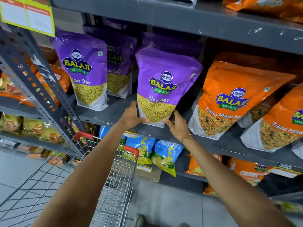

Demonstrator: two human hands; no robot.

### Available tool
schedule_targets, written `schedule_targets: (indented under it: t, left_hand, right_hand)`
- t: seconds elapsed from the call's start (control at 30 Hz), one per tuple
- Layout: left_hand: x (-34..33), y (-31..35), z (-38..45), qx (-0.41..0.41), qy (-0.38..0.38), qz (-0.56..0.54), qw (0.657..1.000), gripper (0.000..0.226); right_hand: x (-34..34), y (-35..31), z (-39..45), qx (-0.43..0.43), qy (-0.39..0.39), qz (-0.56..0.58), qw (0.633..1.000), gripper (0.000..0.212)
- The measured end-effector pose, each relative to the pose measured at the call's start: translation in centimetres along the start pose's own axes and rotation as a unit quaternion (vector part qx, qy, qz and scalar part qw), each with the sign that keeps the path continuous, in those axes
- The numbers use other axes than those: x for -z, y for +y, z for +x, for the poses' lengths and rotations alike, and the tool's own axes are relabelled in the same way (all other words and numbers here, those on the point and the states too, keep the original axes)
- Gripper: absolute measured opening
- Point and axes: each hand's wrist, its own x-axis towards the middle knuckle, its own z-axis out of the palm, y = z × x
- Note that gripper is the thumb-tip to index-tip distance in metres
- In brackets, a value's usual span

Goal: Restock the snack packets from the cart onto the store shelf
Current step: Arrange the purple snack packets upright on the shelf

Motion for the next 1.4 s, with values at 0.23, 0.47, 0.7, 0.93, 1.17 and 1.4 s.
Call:
schedule_targets:
  t: [0.23,0.47,0.7,0.93,1.17,1.4]
  left_hand:
    - [-0.1,-0.1,-0.1,-0.003,-0.005,-0.023,1.000,0.074]
    - [2.1,-0.3,-1.6,0.001,0.014,-0.101,0.995,0.070]
    - [10.0,-5.2,-4.7,0.015,0.424,-0.058,0.903,0.035]
    - [11.2,-7.4,0.2,0.032,0.288,-0.039,0.956,0.033]
    - [11.5,-8.5,0.1,0.095,0.338,-0.017,0.936,0.076]
    - [8.9,-7.2,-0.7,0.041,0.381,-0.045,0.923,0.075]
  right_hand:
    - [-0.5,0.3,-0.3,-0.020,0.001,0.015,1.000,0.048]
    - [-2.4,-0.6,-4.2,-0.006,0.178,0.058,0.982,0.026]
    - [-9.9,-7.1,-2.2,0.084,-0.088,0.030,0.992,0.003]
    - [-15.6,-13.0,7.2,0.013,-0.113,0.057,0.992,0.043]
    - [-19.6,-11.3,10.9,0.004,-0.095,0.062,0.994,0.027]
    - [-17.0,-11.4,8.6,-0.012,-0.041,0.031,0.999,0.030]
